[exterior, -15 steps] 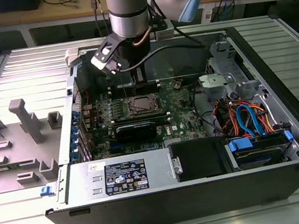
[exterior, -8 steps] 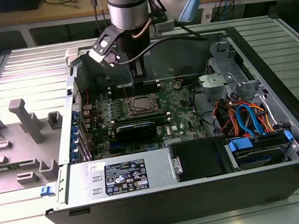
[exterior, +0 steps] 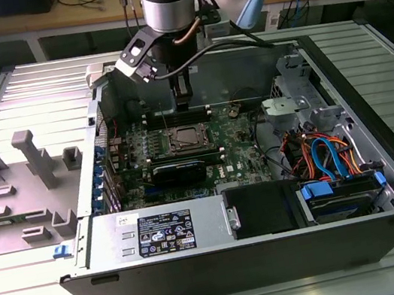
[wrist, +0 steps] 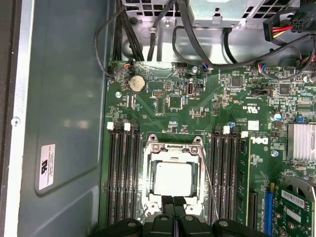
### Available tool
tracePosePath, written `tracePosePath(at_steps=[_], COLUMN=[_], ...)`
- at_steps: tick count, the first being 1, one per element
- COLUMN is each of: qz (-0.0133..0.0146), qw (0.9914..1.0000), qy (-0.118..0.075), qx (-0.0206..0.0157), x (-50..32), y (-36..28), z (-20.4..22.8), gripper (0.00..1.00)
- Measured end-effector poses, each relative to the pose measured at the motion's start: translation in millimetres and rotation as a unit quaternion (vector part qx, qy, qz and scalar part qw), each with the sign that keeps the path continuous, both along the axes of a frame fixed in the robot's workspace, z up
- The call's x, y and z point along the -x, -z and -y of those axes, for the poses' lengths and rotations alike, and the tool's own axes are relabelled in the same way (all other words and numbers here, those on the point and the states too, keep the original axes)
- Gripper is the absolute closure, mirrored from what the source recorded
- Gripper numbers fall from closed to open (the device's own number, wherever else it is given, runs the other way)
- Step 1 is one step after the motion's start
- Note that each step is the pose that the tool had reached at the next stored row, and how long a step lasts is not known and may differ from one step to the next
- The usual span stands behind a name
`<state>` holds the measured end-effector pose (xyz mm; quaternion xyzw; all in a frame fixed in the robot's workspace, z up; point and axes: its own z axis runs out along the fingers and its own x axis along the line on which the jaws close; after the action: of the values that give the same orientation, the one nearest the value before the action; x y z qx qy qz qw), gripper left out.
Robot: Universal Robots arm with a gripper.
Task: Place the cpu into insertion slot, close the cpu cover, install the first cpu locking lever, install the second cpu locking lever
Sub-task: 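Install the first cpu locking lever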
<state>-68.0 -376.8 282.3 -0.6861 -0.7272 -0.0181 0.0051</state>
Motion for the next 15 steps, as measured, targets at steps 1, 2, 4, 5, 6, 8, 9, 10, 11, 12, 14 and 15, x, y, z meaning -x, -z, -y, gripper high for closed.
tracePosePath(at_steps=[1, 2, 4, 5, 6, 8, 9, 10, 11, 12, 14, 15], qz=[0.0, 0.0, 0.0, 0.0, 0.0, 0.0, 0.0, 0.0, 0.0, 0.0, 0.0, 0.0], qw=[0.99999, 0.99984, 0.99916, 0.99843, 0.9975, 0.9958, 0.99485, 0.99284, 0.99038, 0.98898, 0.98528, 0.98341], qy=[-0.005, -0.018, -0.041, -0.056, -0.071, -0.092, -0.101, -0.119, -0.138, -0.148, -0.171, -0.181], qx=[0.0, 0.0001, 0.0001, 0.0001, 0.0001, 0.0, 0.0, 0.0, 0.0, 0.0, 0.0, 0.0001], x=[0.0, 0.0, 0.0, 0.0, 0.0, 0.0, 0.0, 0.0, 0.0, 0.0, 0.0, 0.0], y=[0.0, 0.0, 0.2, 0.3, 0.5, 0.9, 1.1, 1.6, 2.1, 2.3, 2.8, 2.9], z=[0.0, 0.0, 0.1, 0.0, 0.0, 0.0, 0.0, 0.0, 0.0, 0.0, 0.0, 0.0], gripper=[0.89, 0.89, 0.89, 0.89, 0.89, 0.89, 0.89, 0.89, 0.89, 0.89, 0.89, 0.89])
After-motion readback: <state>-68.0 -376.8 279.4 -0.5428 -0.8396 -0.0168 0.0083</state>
